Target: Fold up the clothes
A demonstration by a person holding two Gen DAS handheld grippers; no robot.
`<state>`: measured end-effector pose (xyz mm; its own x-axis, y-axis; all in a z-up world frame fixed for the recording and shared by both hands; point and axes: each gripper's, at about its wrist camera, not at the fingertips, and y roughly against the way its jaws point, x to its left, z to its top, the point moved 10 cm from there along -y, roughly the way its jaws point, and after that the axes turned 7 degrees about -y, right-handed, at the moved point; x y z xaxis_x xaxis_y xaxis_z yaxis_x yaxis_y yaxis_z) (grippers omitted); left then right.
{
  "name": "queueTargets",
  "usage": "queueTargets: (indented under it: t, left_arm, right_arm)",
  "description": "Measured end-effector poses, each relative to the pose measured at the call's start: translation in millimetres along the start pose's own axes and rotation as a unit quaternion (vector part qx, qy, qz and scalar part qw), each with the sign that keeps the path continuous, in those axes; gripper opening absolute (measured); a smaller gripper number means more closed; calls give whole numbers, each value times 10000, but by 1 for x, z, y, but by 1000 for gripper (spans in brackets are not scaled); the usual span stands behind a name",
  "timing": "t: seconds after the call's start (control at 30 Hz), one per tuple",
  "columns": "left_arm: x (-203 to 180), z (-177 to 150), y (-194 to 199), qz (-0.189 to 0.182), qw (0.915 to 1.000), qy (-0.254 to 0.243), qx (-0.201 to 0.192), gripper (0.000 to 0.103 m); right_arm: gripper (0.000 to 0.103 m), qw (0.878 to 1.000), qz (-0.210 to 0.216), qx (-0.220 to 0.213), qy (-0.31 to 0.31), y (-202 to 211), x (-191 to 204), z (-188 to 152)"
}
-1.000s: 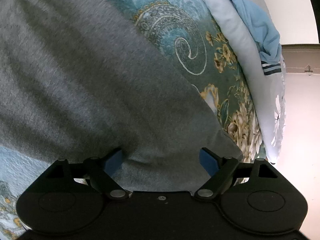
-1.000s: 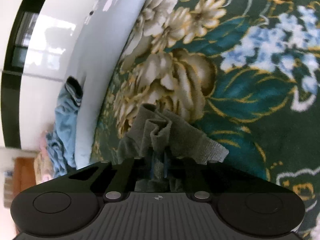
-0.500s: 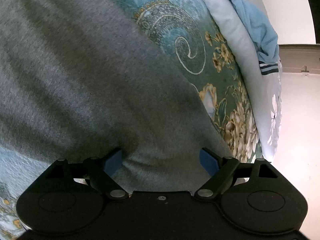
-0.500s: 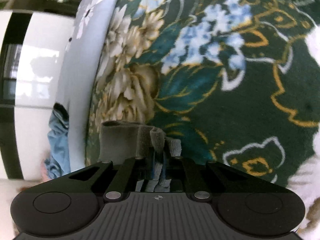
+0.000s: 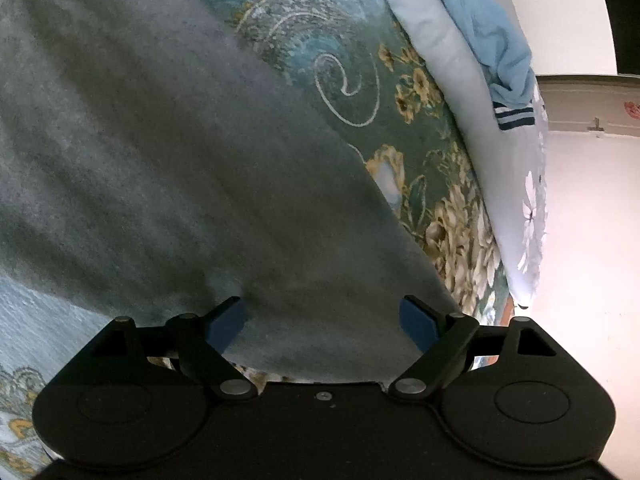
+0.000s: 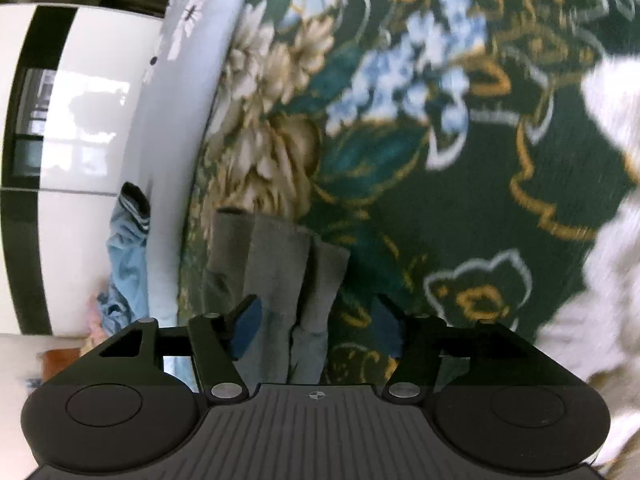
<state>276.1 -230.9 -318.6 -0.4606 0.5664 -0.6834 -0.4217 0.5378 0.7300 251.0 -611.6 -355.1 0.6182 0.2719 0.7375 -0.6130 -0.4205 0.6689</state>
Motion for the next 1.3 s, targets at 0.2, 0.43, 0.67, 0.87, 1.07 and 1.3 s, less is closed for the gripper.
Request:
queueTargets:
  t: [0.2,0.43,0.67,0.87,1.07,1.3]
  left_arm:
    - [-4,2,5,-94,9999,-33,-103,84]
    - [-12,5,7,-336,9989,24,-322,84]
    - [-13,7,7,-303,9988,47,-377,84]
    - [-1,16,15,-179,9980,42,-604,84]
    - [2,40,2,-258,9965,-235,-757,83]
    - [5,48,9,-380,9942,-684,-743,66]
  right_arm:
    - [59,9998,204,83,-17,-21,9,-2]
    - [16,9988,444,-8,196,-33,20,1]
    - [14,9987,461,-143,146,-32,19,2]
    - [14,9973,550,-262,422,-21,38,-1]
    - [14,9933,716,-357,839,-5,63,-10]
    - [14,9824,818,-651,1547,16,101,-39]
